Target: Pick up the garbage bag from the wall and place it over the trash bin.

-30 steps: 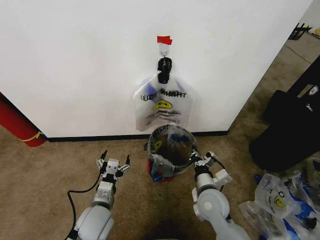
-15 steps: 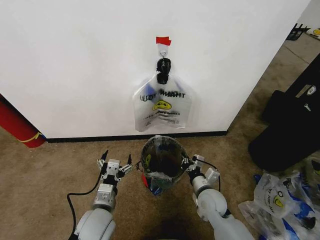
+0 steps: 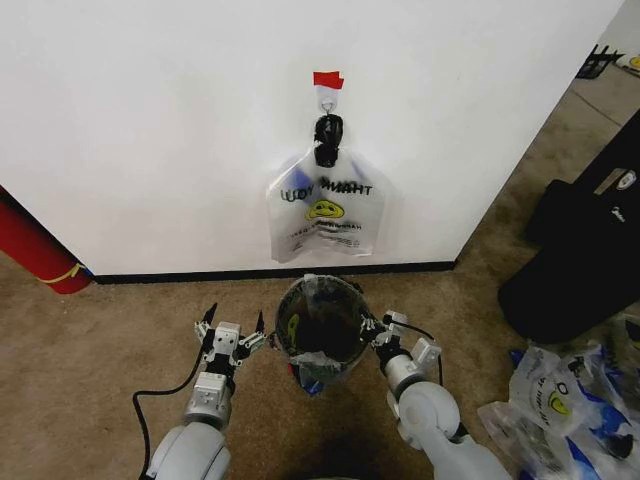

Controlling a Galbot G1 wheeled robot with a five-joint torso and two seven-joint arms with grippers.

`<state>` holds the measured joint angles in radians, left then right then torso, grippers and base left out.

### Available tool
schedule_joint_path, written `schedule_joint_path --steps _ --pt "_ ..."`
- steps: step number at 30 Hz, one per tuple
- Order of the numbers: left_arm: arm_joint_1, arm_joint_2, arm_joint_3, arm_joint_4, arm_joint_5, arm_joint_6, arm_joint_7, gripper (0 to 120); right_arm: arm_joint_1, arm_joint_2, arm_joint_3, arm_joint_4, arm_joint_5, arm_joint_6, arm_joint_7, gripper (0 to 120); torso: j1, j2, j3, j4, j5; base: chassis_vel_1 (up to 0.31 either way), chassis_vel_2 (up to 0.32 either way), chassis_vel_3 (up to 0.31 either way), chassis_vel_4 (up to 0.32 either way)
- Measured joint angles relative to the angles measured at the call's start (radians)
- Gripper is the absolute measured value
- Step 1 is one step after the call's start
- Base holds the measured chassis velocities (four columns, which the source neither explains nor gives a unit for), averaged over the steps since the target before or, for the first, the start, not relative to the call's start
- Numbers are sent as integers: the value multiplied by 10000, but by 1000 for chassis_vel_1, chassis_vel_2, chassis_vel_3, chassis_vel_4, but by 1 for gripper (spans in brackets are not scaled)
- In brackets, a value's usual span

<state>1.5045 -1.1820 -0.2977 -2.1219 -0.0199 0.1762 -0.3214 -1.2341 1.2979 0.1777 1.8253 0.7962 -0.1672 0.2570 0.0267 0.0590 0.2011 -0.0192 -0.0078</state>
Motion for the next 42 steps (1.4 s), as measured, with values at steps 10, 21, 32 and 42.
schedule_joint_path --steps 10,21,32,42 --pt "325 -30 -73 -234 174 -81 11 100 -29 39 62 100 228 -135 177 29 0 0 -2 -1 -2 0 0 0 0" --pt "496 -27 -134 -368 226 -205 18 100 -75 118 126 7 219 -135 73 70 -1 0 -2 -1 -2 0 0 0 0" --pt "337 -50 37 -141 205 -292 34 100 -153 -90 395 -123 141 -118 -319 100 -1 1 -2 -1 -1 0 0 0 0" --pt "-84 -179 414 254 -375 -1191 656 100 -53 -415 886 -123 1228 -473 -1311 100 -1 2 -2 -1 -1 0 0 0 0"
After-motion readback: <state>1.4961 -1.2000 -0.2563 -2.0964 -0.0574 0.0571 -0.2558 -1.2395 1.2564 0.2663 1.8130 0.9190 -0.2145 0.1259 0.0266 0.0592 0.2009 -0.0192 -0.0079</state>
